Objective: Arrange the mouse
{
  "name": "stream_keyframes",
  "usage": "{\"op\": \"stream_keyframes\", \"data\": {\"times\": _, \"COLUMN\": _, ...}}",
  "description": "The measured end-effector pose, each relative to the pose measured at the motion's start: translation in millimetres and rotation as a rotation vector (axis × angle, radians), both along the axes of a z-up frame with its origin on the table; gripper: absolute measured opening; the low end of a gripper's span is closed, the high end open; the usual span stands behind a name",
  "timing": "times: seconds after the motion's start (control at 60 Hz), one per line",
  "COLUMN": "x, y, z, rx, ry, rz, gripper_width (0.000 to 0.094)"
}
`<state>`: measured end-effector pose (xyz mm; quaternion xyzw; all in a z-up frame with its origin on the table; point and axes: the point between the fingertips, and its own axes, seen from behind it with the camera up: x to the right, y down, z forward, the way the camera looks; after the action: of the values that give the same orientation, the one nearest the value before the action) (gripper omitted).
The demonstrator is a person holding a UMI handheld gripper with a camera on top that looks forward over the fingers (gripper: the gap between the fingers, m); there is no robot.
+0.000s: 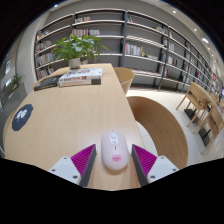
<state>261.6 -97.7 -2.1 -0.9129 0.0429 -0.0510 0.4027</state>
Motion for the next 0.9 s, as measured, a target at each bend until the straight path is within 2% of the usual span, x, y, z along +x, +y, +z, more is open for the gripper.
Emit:
{"op": "stream_keyframes", "data": {"times": 0.117, "x": 1, "y": 12, "z": -4, "rx": -0.008, "ry": 0.027, "rz": 0.000, "gripper_width": 0.0506}}
{"op": "stream_keyframes", "data": {"times": 0.217, "x": 0, "y": 15, "z": -5, "rx": -0.027, "ry": 0.033, "rz": 0.005, "gripper_width": 0.0474}}
{"op": "stream_keyframes", "data": {"times": 0.383, "x": 0, "y": 14, "z": -4, "rx": -0.099, "ry": 0.040, "rz": -0.045, "gripper_width": 0.0309}}
{"op": "stream_keyframes", "data": {"times": 0.45, "x": -7, "y": 16, "z": 7, "rx": -0.116, "ry": 0.037, "rz": -0.066, "gripper_width": 0.0307}}
{"op": "stream_keyframes", "data": {"times": 0.533, "x": -33, "y": 44, "z": 62, "rx": -0.041, "ry": 0.001, "rz": -0.069, "gripper_width": 0.0307}}
{"op": "stream_keyframes", "data": {"times": 0.583, "x": -60, "y": 57, "z": 105, "rx": 0.035, "ry": -0.015, "rz": -0.062, "gripper_width": 0.0307}}
{"op": "stream_keyframes", "data": {"times": 0.75, "x": -193, "y": 120, "z": 245, "rx": 0.267, "ry": -0.004, "rz": -0.009, "gripper_width": 0.0306}}
{"op": "stream_keyframes", "data": {"times": 0.833, "x": -274, "y": 146, "z": 279, "rx": 0.340, "ry": 0.023, "rz": 0.045, "gripper_width": 0.0305}}
{"op": "stream_keyframes", "data": {"times": 0.9, "x": -343, "y": 161, "z": 273, "rx": 0.360, "ry": 0.044, "rz": 0.096, "gripper_width": 0.0303}}
